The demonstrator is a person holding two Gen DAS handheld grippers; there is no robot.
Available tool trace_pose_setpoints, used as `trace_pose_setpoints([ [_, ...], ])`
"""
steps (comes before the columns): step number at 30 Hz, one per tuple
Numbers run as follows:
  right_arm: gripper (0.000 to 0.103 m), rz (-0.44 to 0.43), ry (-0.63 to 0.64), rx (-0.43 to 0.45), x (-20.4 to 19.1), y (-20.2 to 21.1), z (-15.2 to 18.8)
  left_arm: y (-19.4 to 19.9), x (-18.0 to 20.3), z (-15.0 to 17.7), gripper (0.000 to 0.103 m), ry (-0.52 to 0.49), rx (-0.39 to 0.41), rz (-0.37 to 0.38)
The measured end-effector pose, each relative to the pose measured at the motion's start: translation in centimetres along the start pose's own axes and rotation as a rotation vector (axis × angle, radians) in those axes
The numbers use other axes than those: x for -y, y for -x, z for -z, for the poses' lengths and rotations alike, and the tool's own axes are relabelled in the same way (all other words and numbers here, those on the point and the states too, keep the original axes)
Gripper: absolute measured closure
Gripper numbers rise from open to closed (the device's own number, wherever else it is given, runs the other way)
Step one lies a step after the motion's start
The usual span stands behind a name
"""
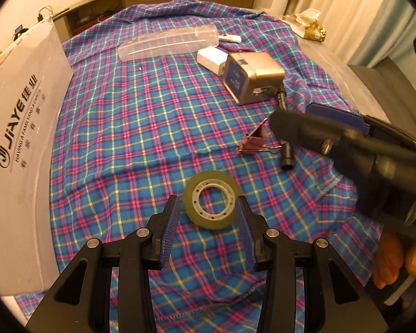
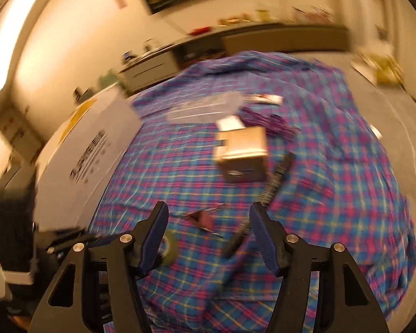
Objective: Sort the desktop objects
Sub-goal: 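Grasp the green tape roll with the left tool while the right tool grasps the pink binder clip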
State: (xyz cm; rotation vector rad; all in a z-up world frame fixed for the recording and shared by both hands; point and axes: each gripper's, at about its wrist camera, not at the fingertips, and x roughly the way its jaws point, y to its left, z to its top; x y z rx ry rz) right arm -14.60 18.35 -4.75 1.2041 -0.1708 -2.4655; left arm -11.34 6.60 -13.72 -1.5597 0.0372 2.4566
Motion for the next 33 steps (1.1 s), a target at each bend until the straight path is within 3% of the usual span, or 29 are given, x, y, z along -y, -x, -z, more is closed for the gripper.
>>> trace_pose_setpoints([
  [2, 0.04, 0.013, 0.067, -0.026, -0.9, -1.2, 0.3, -0.1, -0.5, 0.0, 0.05, 0.016, 0.025, 0.009],
  [6, 0.048, -0.01, 0.088, -0.091, -1.0, -4.1, 1.2, -0.4, -0.9, 0.1, 0.048, 0.02, 0.054, 0.029],
  [8, 0.068, 0.004, 0.103, -0.103, -1.2, -4.6, 1.5, -0.3, -0.9, 0.3, 0.05, 0.02, 0.064, 0.039],
  [10, 0.083, 0.031, 0.121, -0.113, -1.1, -4.9, 1.5, -0.4, -1.0, 0.4, 0.05, 0.03, 0.06, 0.065],
  [11, 0.086, 0.035, 0.116, -0.111, -0.9, -5.0, 1.6, -0.4, -1.0, 0.4, 0.05, 0.032, 0.059, 0.075],
  [15, 0.086, 0.006, 0.075, -0.094, -0.2, -4.2, 1.6, -0.4, 0.0, 0.6, 0.049, 0.003, 0.058, 0.086],
  [24, 0.087, -0.045, -0.023, -0.071, 1.2, -3.5, 1.2, -0.9, 1.5, 0.5, 0.049, -0.091, 0.09, -0.047],
  [33, 0.087, -0.048, 0.009, -0.063, 0.3, -3.2, 1.5, -0.6, 0.0, 0.8, 0.046, -0.028, 0.104, -0.049],
])
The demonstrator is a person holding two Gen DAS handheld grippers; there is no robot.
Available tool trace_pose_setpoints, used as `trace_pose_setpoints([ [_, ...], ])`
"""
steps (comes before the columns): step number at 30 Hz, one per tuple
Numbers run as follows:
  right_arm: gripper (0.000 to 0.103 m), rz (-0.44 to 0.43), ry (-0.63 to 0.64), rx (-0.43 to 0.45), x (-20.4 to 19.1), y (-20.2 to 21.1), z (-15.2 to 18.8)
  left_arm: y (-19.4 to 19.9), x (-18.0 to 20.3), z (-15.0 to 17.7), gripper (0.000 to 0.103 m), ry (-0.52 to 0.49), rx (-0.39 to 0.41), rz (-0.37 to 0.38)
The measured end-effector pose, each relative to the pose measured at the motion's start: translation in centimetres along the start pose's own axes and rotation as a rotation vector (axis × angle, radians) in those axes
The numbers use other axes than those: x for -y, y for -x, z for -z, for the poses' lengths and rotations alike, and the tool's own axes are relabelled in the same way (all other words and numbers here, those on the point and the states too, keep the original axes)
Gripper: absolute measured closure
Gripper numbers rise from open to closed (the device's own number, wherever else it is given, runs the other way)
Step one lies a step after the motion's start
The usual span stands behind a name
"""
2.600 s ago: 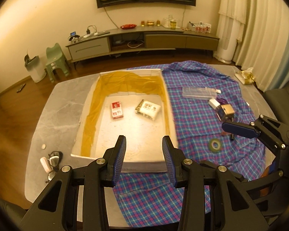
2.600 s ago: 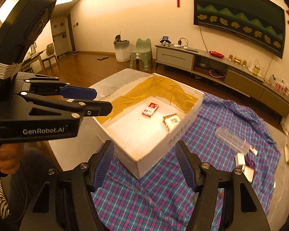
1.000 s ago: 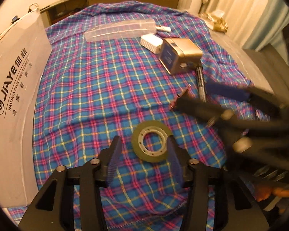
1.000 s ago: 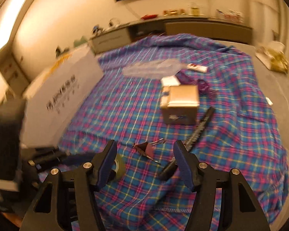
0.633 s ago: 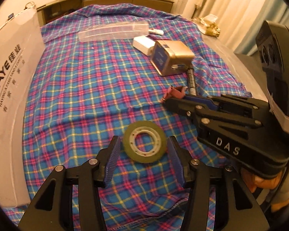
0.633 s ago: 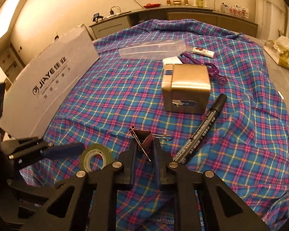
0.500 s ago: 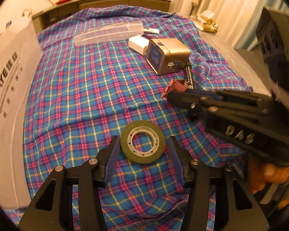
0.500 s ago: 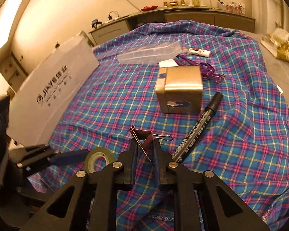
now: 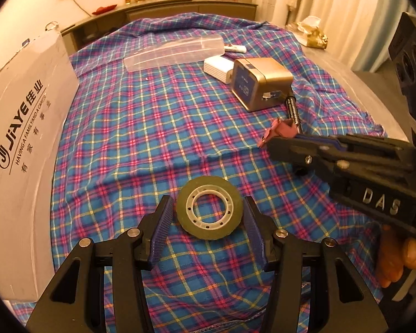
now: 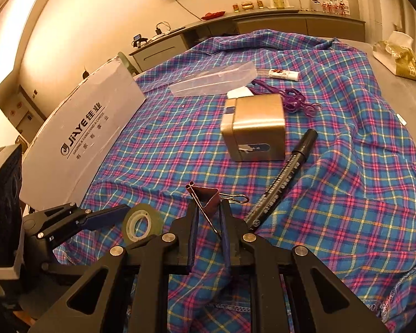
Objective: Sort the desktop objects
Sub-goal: 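Grasp the green tape roll with the left tool while the right tool grasps the pink binder clip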
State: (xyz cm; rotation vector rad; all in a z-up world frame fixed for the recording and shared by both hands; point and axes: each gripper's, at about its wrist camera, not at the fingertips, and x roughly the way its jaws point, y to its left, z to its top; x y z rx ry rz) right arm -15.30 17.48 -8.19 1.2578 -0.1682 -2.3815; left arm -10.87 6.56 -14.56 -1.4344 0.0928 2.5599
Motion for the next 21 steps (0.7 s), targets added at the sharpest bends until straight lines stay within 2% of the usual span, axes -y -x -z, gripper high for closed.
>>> trace_pose_setpoints([
  [5, 0.086, -0.002, 0.033, -0.017, -1.0, -0.7, 0.3, -0.5, 0.2, 0.0, 0.038, -0.013, 0.046, -0.034],
  [10, 0.086, 0.0, 0.037, -0.019, -1.1, -0.8, 0.4, -0.4, -1.0, -0.1, 0.038, 0.034, 0.05, -0.056],
  [13, 0.086, -0.003, 0.03, -0.017, -1.0, -0.7, 0.4, 0.2, -2.1, 0.3, 0.038, 0.08, 0.043, -0.023],
  [21, 0.087, -0.013, 0.049, -0.016, -1.4, -0.7, 0.5, 0.7, -2.5, 1.4, 0.038, 0.067, 0.037, -0.041],
])
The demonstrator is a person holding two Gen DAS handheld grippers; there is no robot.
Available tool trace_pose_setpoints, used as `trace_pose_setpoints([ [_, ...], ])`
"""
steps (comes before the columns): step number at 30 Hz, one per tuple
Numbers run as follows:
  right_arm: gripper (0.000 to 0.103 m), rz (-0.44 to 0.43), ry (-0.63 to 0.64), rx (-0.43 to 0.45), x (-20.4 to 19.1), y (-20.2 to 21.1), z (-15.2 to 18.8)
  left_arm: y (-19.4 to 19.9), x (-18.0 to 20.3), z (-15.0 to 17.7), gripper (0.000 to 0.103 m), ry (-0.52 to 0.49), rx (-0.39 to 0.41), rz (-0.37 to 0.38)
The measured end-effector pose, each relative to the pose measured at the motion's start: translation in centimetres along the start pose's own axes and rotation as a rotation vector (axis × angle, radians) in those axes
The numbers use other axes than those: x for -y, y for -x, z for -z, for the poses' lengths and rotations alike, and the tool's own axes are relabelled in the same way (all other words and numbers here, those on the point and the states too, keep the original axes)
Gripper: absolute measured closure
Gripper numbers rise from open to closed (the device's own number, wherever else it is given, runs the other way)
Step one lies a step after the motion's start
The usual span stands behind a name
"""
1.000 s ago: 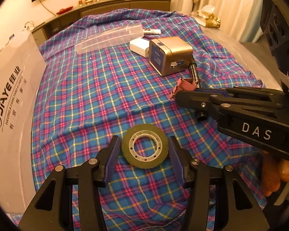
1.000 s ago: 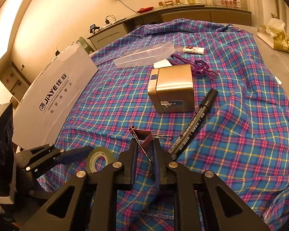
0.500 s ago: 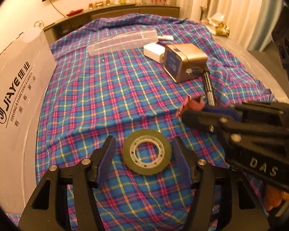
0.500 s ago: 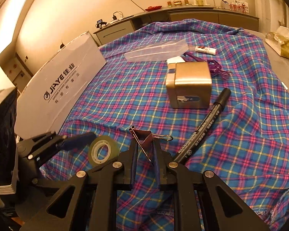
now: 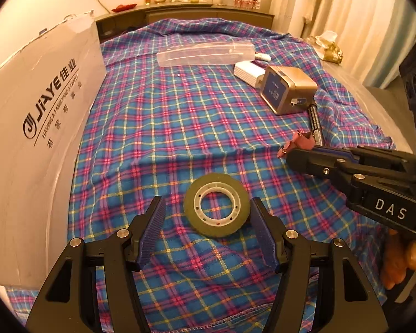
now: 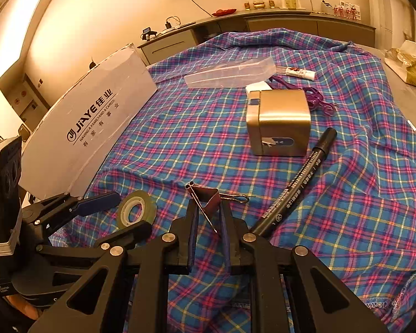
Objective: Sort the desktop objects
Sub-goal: 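Grasp the green tape roll with the left tool while the right tool grasps the pink binder clip, then carry the tape roll and binder clip over the white box with both tools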
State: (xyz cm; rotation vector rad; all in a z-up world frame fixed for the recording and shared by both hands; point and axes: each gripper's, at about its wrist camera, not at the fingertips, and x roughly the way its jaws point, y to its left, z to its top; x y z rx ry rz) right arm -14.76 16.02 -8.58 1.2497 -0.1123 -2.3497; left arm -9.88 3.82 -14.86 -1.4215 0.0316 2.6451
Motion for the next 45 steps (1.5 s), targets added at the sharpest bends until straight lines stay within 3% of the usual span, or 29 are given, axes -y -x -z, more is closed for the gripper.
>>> trace_pose_setpoints([
  [5, 0.086, 0.0, 0.011, -0.003, -0.3, -0.1, 0.1, -0.4, 0.4, -0.6, 0.042, -0.025, -0.015, -0.012],
  [6, 0.087, 0.0, 0.01, -0.001, -0.3, -0.1, 0.1, -0.2, 0.1, -0.6, 0.054, -0.018, -0.014, -0.001],
  [10, 0.087, -0.007, 0.004, 0.012, -0.2, 0.3, 0.1, 0.5, -0.5, -0.6, 0.053, 0.011, -0.005, 0.035],
  [25, 0.087, -0.081, -0.02, 0.069, -1.9, 2.8, 0.4, 7.3, -3.1, -0.4, 0.054, 0.068, 0.094, 0.048],
  [36, 0.087, -0.084, 0.014, 0.066, -6.8, 4.4, 1.7, 12.0, -6.5, 0.7, 0.054, 0.099, 0.146, 0.045],
  [45, 0.087, -0.078, 0.111, 0.102, -12.2, 7.1, 0.2, 15.2, -10.1, 1.1, 0.054, 0.167, 0.186, 0.073],
])
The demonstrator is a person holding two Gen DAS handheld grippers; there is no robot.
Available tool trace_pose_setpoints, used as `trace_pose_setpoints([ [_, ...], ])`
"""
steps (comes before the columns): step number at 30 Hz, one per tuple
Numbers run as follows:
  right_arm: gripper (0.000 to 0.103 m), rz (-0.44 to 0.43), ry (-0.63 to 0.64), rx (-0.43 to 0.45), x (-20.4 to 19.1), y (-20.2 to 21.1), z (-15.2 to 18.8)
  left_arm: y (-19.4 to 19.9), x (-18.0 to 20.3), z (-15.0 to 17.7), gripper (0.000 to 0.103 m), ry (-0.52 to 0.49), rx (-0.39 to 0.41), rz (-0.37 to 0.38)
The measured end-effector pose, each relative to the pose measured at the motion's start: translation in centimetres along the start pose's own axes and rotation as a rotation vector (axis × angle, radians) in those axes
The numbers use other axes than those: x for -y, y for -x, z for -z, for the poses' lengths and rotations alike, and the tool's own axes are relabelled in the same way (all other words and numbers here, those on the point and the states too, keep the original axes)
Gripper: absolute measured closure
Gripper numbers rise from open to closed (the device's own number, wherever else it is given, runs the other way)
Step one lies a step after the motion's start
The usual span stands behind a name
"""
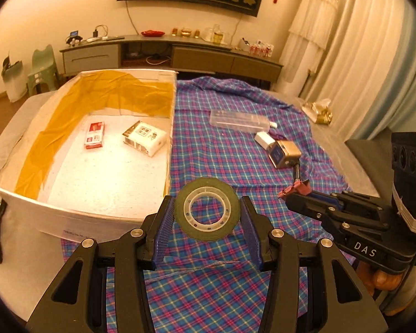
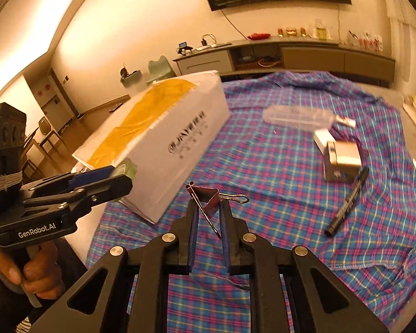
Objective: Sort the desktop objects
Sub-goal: 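Carry the tape roll and binder clip over the white box with both tools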
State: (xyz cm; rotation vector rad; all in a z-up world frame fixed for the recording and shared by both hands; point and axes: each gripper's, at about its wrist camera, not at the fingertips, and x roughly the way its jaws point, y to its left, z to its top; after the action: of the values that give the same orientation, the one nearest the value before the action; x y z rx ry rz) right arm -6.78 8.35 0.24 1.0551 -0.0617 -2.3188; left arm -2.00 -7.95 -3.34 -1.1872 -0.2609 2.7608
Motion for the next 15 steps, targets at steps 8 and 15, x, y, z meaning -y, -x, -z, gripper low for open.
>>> trace_pose_setpoints([
  [8, 0.087, -0.004, 0.063, 0.008, -3.8, 0.5, -1.8, 3.0, -2.1, -1.4, 0.054, 0.036, 0.054, 0.028],
  [15, 0.087, -0.015, 0.132, 0.019, -7.2, 0.6, -4.0, 4.4, -4.7, -2.4, 0.054, 0.062, 0.083, -0.002],
])
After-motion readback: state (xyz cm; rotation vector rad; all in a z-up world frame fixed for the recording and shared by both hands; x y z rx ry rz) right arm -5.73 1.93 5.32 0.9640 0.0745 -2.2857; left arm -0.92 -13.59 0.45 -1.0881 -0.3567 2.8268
